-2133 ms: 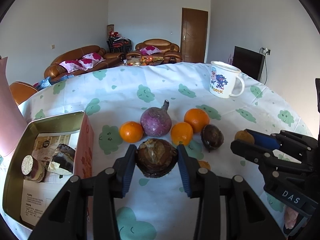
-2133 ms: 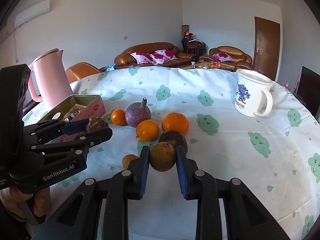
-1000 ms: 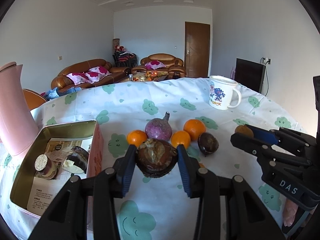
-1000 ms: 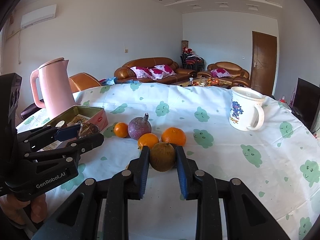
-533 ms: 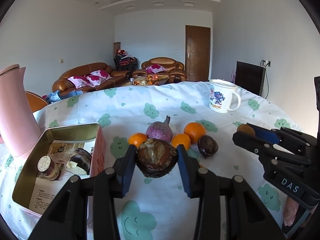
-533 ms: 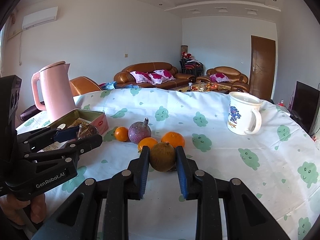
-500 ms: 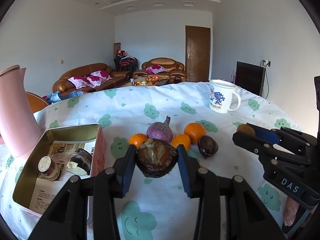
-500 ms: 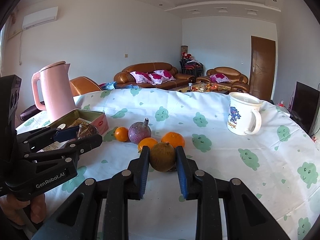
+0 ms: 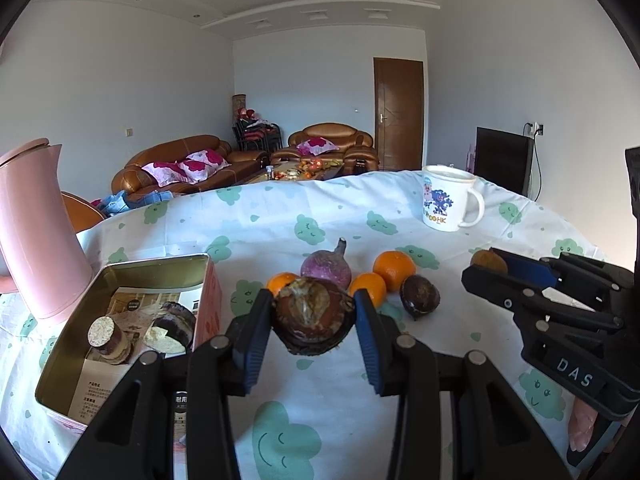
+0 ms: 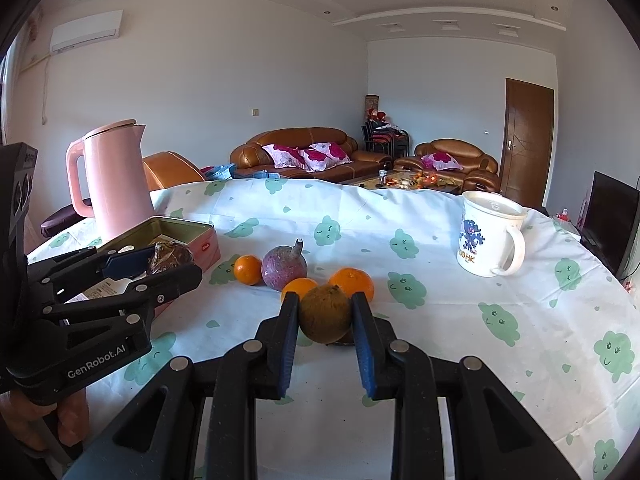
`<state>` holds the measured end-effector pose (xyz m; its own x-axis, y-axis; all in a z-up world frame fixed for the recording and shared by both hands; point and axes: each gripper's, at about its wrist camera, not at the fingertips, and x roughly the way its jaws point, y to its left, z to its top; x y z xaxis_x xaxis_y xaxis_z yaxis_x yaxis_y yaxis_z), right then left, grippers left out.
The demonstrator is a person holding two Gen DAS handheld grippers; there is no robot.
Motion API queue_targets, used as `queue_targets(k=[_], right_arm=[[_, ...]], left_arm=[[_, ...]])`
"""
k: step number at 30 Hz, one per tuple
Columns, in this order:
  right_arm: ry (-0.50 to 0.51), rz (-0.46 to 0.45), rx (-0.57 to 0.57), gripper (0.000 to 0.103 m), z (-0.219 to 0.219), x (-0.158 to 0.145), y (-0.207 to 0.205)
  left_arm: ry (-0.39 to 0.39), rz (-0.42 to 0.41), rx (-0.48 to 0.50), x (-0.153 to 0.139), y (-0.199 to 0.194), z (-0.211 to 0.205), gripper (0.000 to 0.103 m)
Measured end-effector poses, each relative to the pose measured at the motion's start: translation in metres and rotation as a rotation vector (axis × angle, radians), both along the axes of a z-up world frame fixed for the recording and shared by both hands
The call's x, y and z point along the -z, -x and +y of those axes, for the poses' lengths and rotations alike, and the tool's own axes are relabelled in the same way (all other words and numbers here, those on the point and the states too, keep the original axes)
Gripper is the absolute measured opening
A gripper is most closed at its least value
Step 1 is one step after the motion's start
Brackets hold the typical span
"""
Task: Organize fruits
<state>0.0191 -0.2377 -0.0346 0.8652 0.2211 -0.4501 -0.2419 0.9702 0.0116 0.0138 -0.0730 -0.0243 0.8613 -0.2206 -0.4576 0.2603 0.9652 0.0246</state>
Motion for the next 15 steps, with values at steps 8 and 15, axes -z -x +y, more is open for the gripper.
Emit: queue_targets(k=[8, 15], right_arm=[[0.012, 0.002, -0.025, 0.028, 0.012, 0.001, -0.003], [0.023, 0.006, -0.055, 0.028, 0.026, 0.0, -0.007]], left_arm=[[0.009, 0.006, -0.026, -0.001, -0.002, 0.01, 0.042], [0.019, 0.013, -0.055, -0.002, -0.003, 0.023, 0.042]])
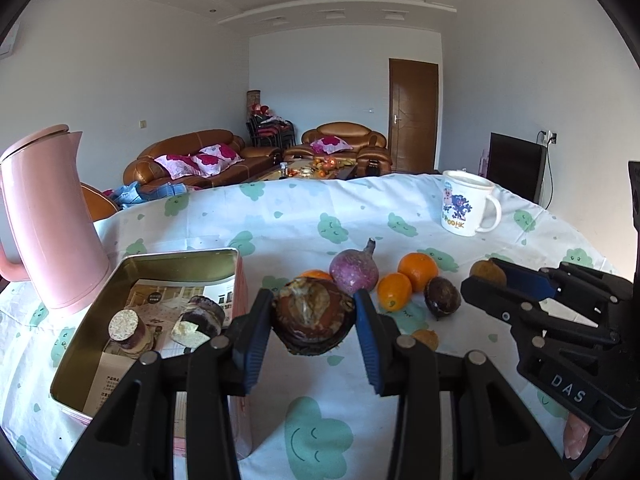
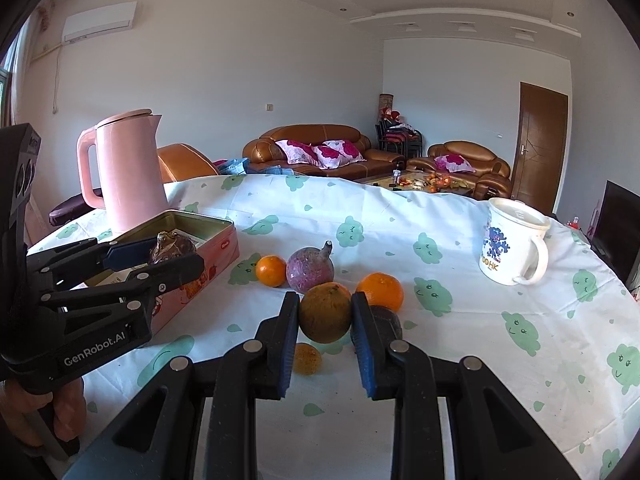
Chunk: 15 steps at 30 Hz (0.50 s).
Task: Organize fruits
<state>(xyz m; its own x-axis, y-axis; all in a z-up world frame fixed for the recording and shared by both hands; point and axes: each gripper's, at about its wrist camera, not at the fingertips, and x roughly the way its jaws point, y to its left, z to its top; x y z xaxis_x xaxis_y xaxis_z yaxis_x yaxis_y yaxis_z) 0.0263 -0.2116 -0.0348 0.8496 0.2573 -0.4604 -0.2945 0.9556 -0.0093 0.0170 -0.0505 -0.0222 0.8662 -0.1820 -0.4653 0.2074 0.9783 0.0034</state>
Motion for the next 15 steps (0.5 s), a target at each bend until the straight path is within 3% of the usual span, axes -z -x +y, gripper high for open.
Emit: queue_targets(k=[15], right_arm=[[0.03, -0.02, -0.082, 0.028, 0.04, -0.017, -0.005]], left_arm=[[0.023, 0.027, -0.073, 0.0, -0.001, 0.037, 0.042]])
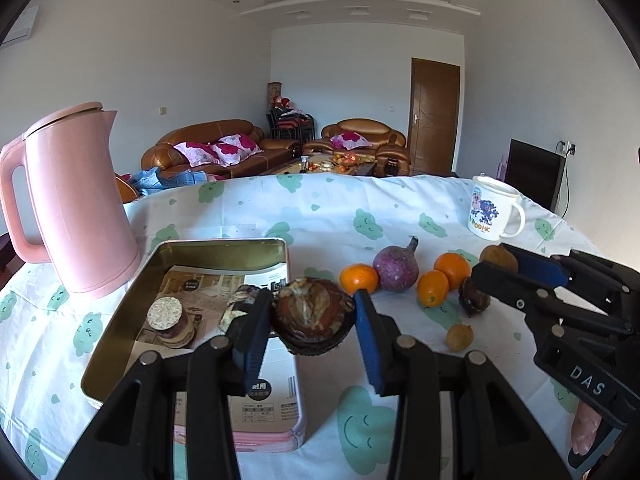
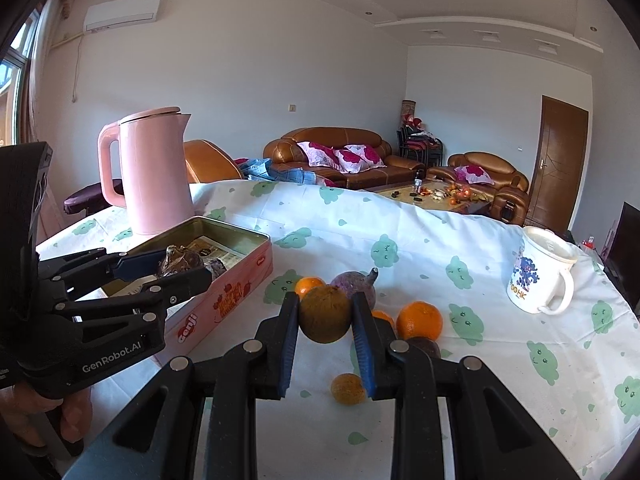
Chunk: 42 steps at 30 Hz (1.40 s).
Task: Organize fruits
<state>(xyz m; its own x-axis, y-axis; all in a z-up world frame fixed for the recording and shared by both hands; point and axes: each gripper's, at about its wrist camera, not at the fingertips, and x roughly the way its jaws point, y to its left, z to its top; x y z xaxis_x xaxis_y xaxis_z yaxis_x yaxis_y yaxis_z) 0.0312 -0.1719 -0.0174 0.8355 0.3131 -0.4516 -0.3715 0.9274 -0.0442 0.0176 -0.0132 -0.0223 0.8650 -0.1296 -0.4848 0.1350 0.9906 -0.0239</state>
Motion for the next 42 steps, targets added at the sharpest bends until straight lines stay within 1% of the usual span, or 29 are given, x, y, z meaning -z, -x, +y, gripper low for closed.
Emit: queue_targets(k=[13, 27, 35, 42], right_arm=[[0.027, -0.013, -0.083, 0.028, 0.042, -0.012, -0.008], [0.041, 0.004, -0.154, 0.028, 0.08, -0.011, -0.018], [0.047, 0.011, -0.187, 0.028, 0.098, -0.009, -0.02], [0.047, 0.035, -0.211, 0.028, 0.109, -0.004, -0.024]], left_arm=[[0.02, 0.016, -0.064, 0.001, -0.002, 0.032, 0.042], [0.039, 0.055, -0.138, 0.004, -0.01, 0.068, 0.042], [0.046, 0.072, -0.167, 0.005, -0.011, 0.085, 0.042], [0.058, 0.106, -0.182, 0.009, -0.015, 0.099, 0.042]])
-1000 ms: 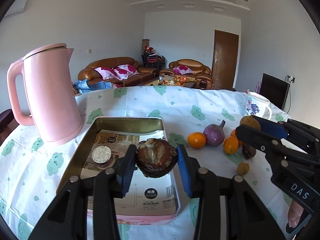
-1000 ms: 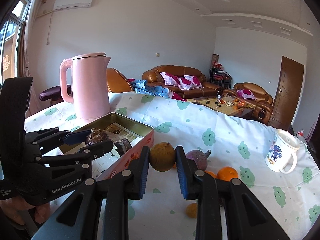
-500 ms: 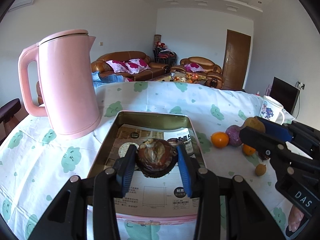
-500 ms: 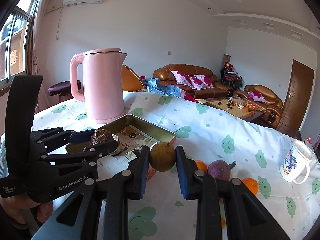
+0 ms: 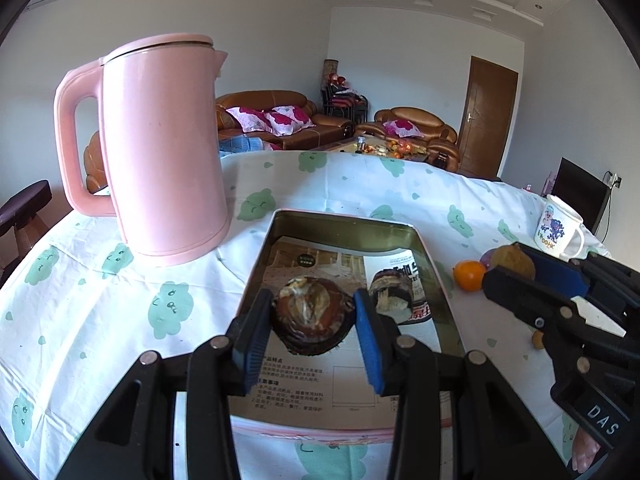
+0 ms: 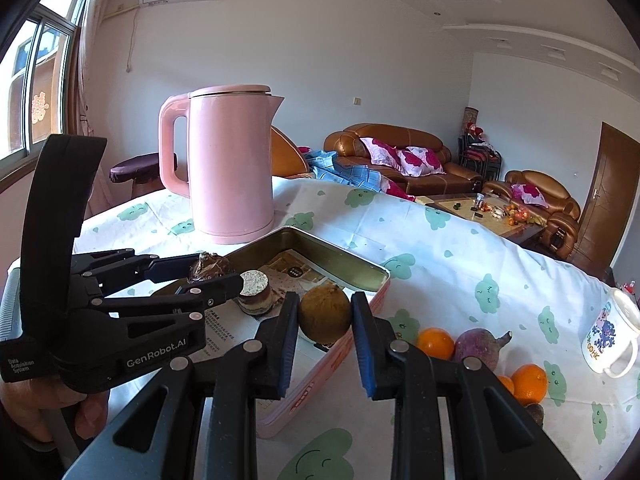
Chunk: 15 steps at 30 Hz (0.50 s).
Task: Organize fruits
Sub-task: 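Lower the mangosteen into the tin with the left tool while the right tool lowers the yellow fruit in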
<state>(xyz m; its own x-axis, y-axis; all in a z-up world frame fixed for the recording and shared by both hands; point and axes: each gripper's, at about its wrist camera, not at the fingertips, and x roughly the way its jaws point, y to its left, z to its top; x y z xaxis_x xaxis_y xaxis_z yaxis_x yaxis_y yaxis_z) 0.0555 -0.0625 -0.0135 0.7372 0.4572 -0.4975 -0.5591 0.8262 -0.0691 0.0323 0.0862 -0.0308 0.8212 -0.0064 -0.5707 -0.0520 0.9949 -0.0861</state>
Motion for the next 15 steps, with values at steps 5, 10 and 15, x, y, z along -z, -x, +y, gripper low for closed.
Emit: queue_targets(k=[5, 10, 15], right_arm=[[0.005, 0.034, -0.017, 0.028, 0.008, 0.006, -0.006], [0.004, 0.061, -0.027, 0.028, 0.015, 0.013, -0.008], [0.009, 0.08, -0.038, 0.028, 0.02, 0.017, -0.01]], left_arm=[[0.013, 0.04, 0.0, 0.006, -0.005, 0.007, 0.042], [0.018, 0.062, -0.008, 0.011, -0.007, 0.012, 0.042], [0.019, 0.07, -0.007, 0.012, -0.009, 0.013, 0.042]])
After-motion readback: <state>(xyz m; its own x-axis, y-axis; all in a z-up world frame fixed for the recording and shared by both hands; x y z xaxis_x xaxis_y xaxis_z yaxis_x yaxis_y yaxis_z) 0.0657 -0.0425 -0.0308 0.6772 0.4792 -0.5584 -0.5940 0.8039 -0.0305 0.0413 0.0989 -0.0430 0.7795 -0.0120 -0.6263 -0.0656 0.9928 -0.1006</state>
